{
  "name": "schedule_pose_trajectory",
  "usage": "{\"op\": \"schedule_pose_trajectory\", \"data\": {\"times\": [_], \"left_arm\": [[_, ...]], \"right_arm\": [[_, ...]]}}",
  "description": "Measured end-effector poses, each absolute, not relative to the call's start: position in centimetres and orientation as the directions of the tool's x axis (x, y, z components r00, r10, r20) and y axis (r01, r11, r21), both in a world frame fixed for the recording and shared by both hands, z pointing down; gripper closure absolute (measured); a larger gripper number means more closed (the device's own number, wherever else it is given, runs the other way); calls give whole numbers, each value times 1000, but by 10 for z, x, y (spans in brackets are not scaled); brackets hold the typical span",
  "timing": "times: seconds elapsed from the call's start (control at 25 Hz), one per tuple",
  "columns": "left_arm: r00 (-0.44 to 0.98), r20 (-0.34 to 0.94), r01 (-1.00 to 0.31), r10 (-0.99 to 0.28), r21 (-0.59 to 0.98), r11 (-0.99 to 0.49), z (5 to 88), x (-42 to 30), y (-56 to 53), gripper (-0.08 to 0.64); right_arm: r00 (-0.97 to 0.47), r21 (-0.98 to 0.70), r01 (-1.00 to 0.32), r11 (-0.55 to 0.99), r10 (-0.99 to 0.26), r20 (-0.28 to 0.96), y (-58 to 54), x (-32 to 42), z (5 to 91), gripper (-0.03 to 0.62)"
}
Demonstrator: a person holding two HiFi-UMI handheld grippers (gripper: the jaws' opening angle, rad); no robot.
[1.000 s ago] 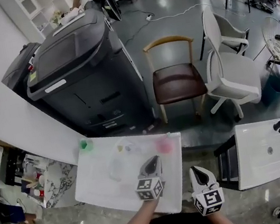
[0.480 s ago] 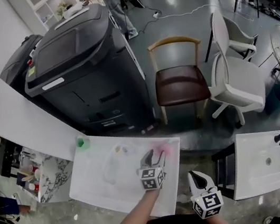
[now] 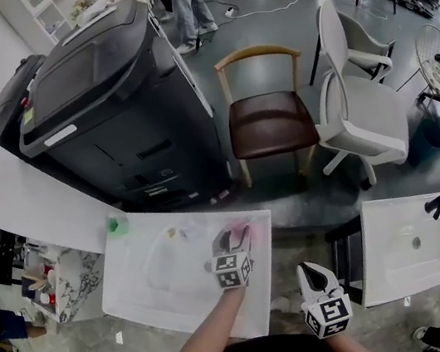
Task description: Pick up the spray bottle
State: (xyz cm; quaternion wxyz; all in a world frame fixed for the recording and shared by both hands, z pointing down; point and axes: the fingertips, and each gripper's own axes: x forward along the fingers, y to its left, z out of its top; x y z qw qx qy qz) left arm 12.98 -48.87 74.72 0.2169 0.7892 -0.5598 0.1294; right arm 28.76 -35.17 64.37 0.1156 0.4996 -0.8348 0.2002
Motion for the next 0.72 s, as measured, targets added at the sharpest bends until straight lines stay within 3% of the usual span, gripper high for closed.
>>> {"op": "schedule_pose_trajectory", "data": {"times": [0.08, 0.16, 0.72], "left_arm": [[320, 441, -947, -838, 180, -267, 746, 128, -492, 350], [304, 436, -952, -847, 164, -258, 744, 125, -495, 416], [396, 394, -918, -830, 157, -363, 702, 109, -459, 422]], "right_arm": [[-459, -222, -889, 402, -791, 404, -346, 292, 648, 594], [-454, -225, -891, 395, -789, 414, -341, 293, 651, 594], [-404, -167, -915, 367, -828, 390, -309, 269, 627, 594]]}}
